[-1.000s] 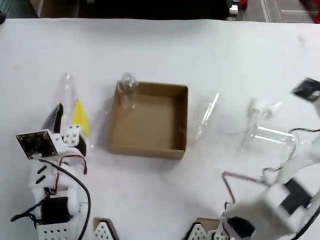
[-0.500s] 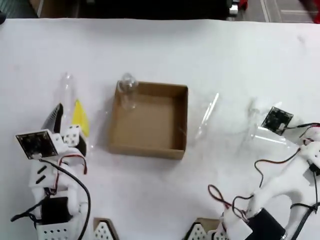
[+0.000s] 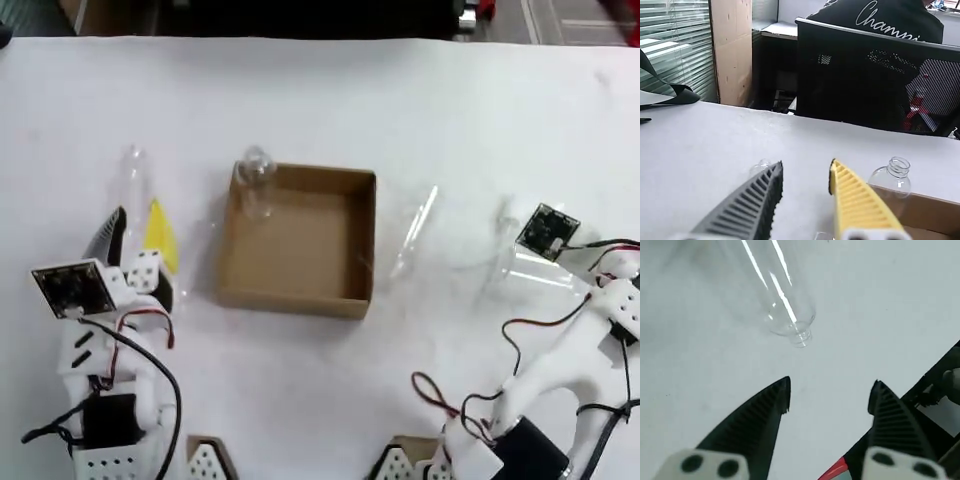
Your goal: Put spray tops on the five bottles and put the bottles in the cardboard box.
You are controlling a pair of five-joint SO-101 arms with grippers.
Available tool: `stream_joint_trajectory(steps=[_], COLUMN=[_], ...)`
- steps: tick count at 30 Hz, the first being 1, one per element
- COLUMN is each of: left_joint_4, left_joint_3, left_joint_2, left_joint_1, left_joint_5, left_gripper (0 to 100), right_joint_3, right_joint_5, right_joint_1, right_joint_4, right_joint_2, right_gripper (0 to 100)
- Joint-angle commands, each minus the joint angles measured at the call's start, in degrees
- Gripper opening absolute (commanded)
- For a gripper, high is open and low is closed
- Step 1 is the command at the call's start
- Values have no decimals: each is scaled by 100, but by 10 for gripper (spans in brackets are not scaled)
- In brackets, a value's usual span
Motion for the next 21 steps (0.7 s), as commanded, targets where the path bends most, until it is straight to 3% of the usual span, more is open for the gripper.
stream_joint_trajectory(steps=[1,21], left_joint_4=[-167,-167], left_joint_3=[-79,-88], left_joint_2=[-40,-40], left_joint_1=[75,75], left_joint_5=[-35,-35], left_gripper=[150,150], right_joint_3=[-97,-211], right_joint_5=[-44,-53], right_joint_1=[-40,-303], right_joint_4=[-127,-154], right_joint_2=[-268,646], right_gripper=[230,232])
